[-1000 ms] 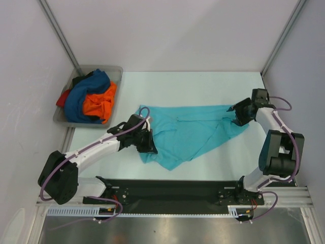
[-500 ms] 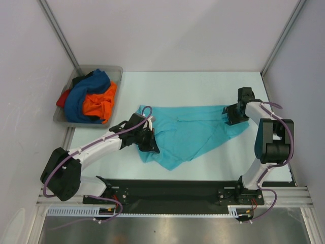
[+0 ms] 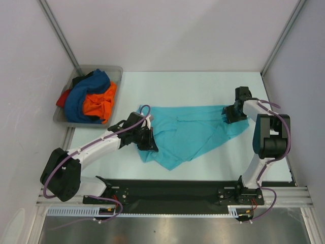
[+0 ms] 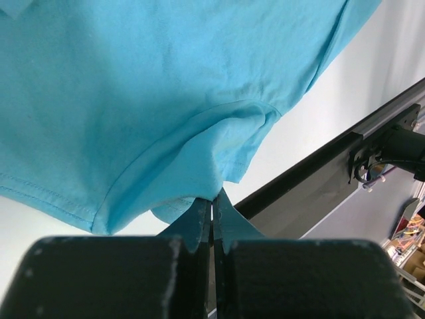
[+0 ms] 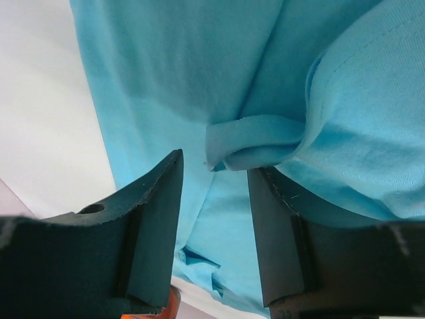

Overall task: Fold and stack the t-shirts
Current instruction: Fold the tshirt

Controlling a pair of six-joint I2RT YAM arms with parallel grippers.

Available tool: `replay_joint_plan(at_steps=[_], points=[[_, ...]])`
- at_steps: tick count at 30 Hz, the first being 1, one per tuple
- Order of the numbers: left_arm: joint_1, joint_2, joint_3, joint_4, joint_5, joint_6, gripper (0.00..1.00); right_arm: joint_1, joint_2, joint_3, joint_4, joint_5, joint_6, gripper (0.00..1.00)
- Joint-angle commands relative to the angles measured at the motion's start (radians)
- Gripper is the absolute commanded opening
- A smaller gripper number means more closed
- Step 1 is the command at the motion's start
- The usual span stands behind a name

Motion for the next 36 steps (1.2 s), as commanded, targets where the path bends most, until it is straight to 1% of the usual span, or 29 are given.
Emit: replay_joint_plan(at_steps=[1,3,6,7,9,10,12,13,16,18,20,21,24,26,34,36], points=[[0.012,-0.036,0.016,-0.002,0.023,0.031,0.0,0.005,0.02,0.041,0.012,0.046,0.01,0.47],[0.012,-0.039,0.013,-0.003,0.025,0.031,0.0,0.005,0.024,0.052,-0.008,0.048,0.0,0.45],[0.012,-0.046,0.004,0.0,0.026,0.033,0.0,0.004,0.008,0.049,-0.038,0.057,-0.01,0.37],[0.012,-0.048,0.001,-0.002,0.028,0.03,0.0,0.002,-0.002,0.045,-0.052,0.06,-0.02,0.31],[0.012,-0.062,-0.012,0.0,0.029,0.025,0.0,-0.005,-0.041,0.029,-0.086,0.063,-0.042,0.25],[0.012,-0.069,-0.015,0.0,0.029,0.022,0.01,-0.008,-0.057,0.023,-0.101,0.063,-0.056,0.16],[0.012,-0.091,-0.032,-0.003,0.028,0.017,0.0,-0.019,-0.104,0.008,-0.141,0.056,-0.123,0.08],[0.012,-0.099,-0.038,-0.005,0.029,0.01,0.0,-0.039,-0.123,-0.01,-0.156,0.056,-0.152,0.0],[0.012,-0.131,-0.07,0.006,0.034,-0.021,0.0,-0.094,-0.201,-0.072,-0.172,0.028,-0.267,0.0],[0.012,-0.164,-0.097,0.017,0.037,-0.05,0.0,-0.129,-0.253,-0.098,-0.178,0.007,-0.384,0.0],[0.012,-0.194,-0.125,0.03,0.037,-0.078,0.0,-0.154,-0.267,-0.107,-0.199,-0.01,-0.459,0.0],[0.012,-0.209,-0.16,0.038,0.042,-0.093,0.0,-0.166,-0.265,-0.112,-0.205,-0.058,-0.528,0.0],[0.012,-0.263,-0.231,0.073,0.051,-0.15,0.0,-0.209,-0.249,-0.135,-0.235,-0.108,-0.621,0.0],[0.012,-0.295,-0.254,0.07,0.045,-0.173,0.0,-0.226,-0.246,-0.152,-0.245,-0.119,-0.655,0.0],[0.012,-0.381,-0.286,-0.019,0.014,-0.167,0.0,-0.37,-0.318,-0.213,-0.299,-0.038,-0.79,0.0],[0.012,-0.387,-0.303,-0.022,0.016,-0.171,0.0,-0.387,-0.33,-0.216,-0.31,-0.023,-0.804,0.0]])
